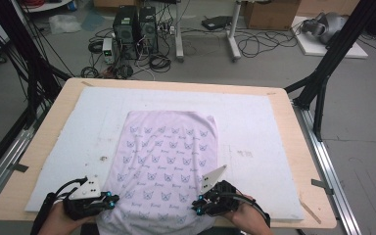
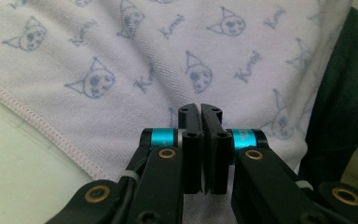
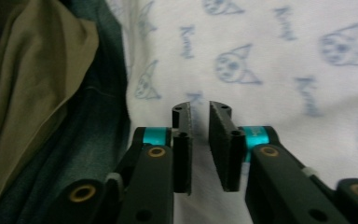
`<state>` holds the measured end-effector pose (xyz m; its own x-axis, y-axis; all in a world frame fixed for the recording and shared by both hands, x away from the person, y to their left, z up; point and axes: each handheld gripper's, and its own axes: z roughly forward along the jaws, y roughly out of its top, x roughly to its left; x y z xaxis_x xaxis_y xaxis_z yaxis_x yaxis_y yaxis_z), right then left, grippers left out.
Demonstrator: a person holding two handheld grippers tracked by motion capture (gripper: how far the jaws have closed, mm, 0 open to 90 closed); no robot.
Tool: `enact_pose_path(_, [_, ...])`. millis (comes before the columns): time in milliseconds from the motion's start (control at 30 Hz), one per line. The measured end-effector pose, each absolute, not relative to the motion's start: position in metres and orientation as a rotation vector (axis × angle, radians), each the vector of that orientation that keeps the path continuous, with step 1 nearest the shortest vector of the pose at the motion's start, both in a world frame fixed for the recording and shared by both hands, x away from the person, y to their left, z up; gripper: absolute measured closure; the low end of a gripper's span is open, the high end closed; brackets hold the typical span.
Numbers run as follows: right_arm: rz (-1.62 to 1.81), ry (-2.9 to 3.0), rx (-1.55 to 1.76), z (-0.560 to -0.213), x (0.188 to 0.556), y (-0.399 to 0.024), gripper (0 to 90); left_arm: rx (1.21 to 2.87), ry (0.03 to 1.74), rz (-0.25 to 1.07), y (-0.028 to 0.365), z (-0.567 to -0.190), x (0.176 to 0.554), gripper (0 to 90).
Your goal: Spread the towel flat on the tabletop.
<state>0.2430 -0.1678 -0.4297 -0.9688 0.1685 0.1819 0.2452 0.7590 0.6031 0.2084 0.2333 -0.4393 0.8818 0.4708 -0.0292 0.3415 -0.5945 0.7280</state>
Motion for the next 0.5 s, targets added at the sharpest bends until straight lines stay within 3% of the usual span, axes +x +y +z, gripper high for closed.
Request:
enact_pose_path(200, [-1.089,-2.872,-0.517,-0.411,0.269,-0.184,74.5,2.194,0.645,0.194,0.235,-0.431,0.22,67.4])
enact_pose_path(400, [-1.068,-2.893,-0.576,-0.421,0.278,-0.186,68.3,2.214,0.663,0.245,0.228,-0.432,0.238,63.5])
enact_pose_path(500, [-1.035,-2.89,-0.571,-0.428,0.275,-0.187,69.7,2.248,0.665,0.221,0.226,-0.44,0.243,69.5])
